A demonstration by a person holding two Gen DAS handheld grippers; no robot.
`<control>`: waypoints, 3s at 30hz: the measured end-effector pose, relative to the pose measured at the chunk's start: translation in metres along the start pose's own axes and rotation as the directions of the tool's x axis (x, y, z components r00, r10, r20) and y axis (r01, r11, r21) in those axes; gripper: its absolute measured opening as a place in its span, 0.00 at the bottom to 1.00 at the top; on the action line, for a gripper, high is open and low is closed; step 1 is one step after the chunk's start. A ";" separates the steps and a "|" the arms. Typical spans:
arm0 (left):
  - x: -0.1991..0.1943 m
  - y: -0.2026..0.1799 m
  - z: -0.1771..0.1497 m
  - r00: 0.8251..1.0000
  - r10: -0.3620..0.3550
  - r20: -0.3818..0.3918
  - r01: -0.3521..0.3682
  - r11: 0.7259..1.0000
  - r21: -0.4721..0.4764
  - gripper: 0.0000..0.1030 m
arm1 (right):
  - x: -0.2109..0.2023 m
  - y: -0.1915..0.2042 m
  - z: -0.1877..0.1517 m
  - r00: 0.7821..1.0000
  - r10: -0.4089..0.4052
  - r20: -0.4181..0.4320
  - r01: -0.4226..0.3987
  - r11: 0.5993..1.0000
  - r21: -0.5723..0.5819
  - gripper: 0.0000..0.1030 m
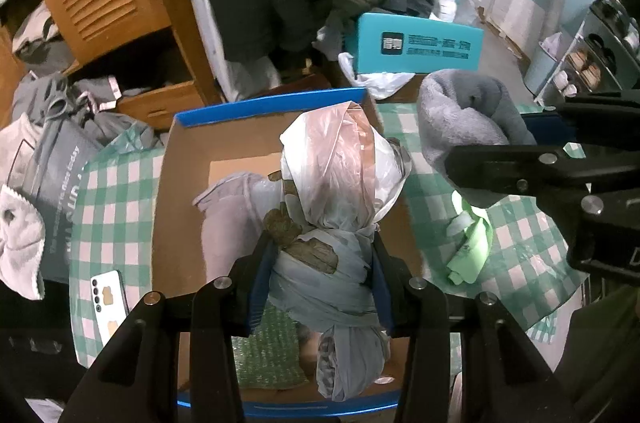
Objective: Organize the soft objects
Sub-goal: 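Lower the white bundle into the box and open the left tool while the right tool releases the grey sock, then withdraw both tools from the box toward the light-green cloth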
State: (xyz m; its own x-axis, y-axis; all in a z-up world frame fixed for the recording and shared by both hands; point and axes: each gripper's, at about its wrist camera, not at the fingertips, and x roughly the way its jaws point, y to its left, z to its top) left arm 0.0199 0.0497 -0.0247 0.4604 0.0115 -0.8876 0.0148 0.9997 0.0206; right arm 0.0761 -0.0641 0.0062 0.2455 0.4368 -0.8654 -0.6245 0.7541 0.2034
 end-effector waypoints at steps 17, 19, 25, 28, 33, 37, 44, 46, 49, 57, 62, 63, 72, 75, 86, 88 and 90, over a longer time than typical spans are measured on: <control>0.022 0.044 -0.012 0.998 0.029 -0.061 -0.034 0.997 -0.069 0.44 | 0.049 0.026 0.011 0.995 0.030 -0.100 -0.031 0.999 -0.008 0.29; 0.024 0.046 -0.013 0.997 0.030 -0.070 -0.035 0.997 -0.074 0.44 | 0.053 0.028 0.011 0.994 0.029 -0.106 -0.030 0.999 -0.011 0.29; 0.032 0.054 -0.019 0.995 0.037 -0.092 -0.045 0.995 -0.086 0.44 | 0.066 0.033 0.012 0.991 0.029 -0.131 -0.031 0.999 -0.012 0.31; 0.035 0.058 -0.021 0.994 0.038 -0.103 -0.048 0.994 -0.099 0.44 | 0.073 0.033 0.010 0.989 0.026 -0.144 -0.028 1.000 -0.011 0.31; 0.039 0.059 -0.023 0.993 0.032 -0.112 -0.043 0.994 -0.100 0.46 | 0.080 0.033 0.009 0.987 0.030 -0.156 -0.031 0.999 -0.005 0.33; 0.041 0.059 -0.022 0.992 0.038 -0.122 -0.050 0.994 -0.099 0.50 | 0.083 0.030 0.008 0.987 0.029 -0.160 -0.029 1.000 0.004 0.33; 0.040 0.059 -0.020 0.991 0.064 -0.116 -0.075 0.992 -0.099 0.68 | 0.081 0.024 0.008 0.988 0.022 -0.156 -0.020 1.000 0.014 0.61; 0.041 0.060 -0.020 0.991 0.056 -0.119 -0.069 0.992 -0.105 0.68 | 0.080 0.023 0.008 0.989 0.009 -0.147 -0.007 1.000 0.012 0.66; 0.042 0.059 -0.019 0.992 0.027 -0.121 -0.042 0.992 -0.122 0.68 | 0.076 0.020 0.006 0.990 0.011 -0.140 -0.008 1.000 0.016 0.67; 0.032 0.036 -0.013 0.995 -0.012 -0.094 0.003 0.996 -0.094 0.68 | 0.062 -0.001 -0.008 0.992 -0.009 -0.123 0.015 0.999 0.051 0.67; 0.026 0.017 -0.008 0.997 -0.037 -0.072 0.033 0.998 -0.056 0.71 | 0.052 -0.020 -0.018 0.993 -0.028 -0.113 0.038 0.996 0.085 0.68; 0.026 0.013 -0.007 0.997 -0.044 -0.070 0.040 0.998 -0.051 0.71 | 0.050 -0.025 -0.020 0.994 -0.031 -0.109 0.042 0.995 0.096 0.68; 0.028 -0.017 0.001 0.991 -0.111 -0.076 0.108 0.994 -0.031 0.71 | 0.041 -0.067 -0.042 0.992 -0.060 -0.112 0.079 0.983 0.168 0.69; 0.030 -0.027 0.004 0.990 -0.118 -0.081 0.117 0.993 -0.019 0.71 | 0.040 -0.080 -0.051 0.991 -0.066 -0.117 0.088 0.977 0.193 0.69; 0.040 -0.073 0.010 0.985 -0.129 -0.112 0.135 0.990 0.050 0.71 | 0.038 -0.119 -0.076 0.989 -0.070 -0.129 0.102 0.959 0.266 0.69; 0.044 -0.084 0.010 0.984 -0.129 -0.121 0.138 0.988 0.069 0.71 | 0.039 -0.126 -0.080 0.989 -0.069 -0.134 0.104 0.955 0.277 0.69; 0.048 -0.094 0.011 0.983 -0.127 -0.129 0.139 0.987 0.085 0.71 | 0.041 -0.132 -0.084 0.988 -0.070 -0.140 0.109 0.950 0.292 0.69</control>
State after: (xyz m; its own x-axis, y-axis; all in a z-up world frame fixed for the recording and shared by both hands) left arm 0.0500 -0.0438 -0.0640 0.3364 -0.1126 -0.9350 0.1542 0.9860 -0.0633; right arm 0.1064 -0.1874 -0.0944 0.1828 0.3099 -0.9330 -0.3498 0.9074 0.2329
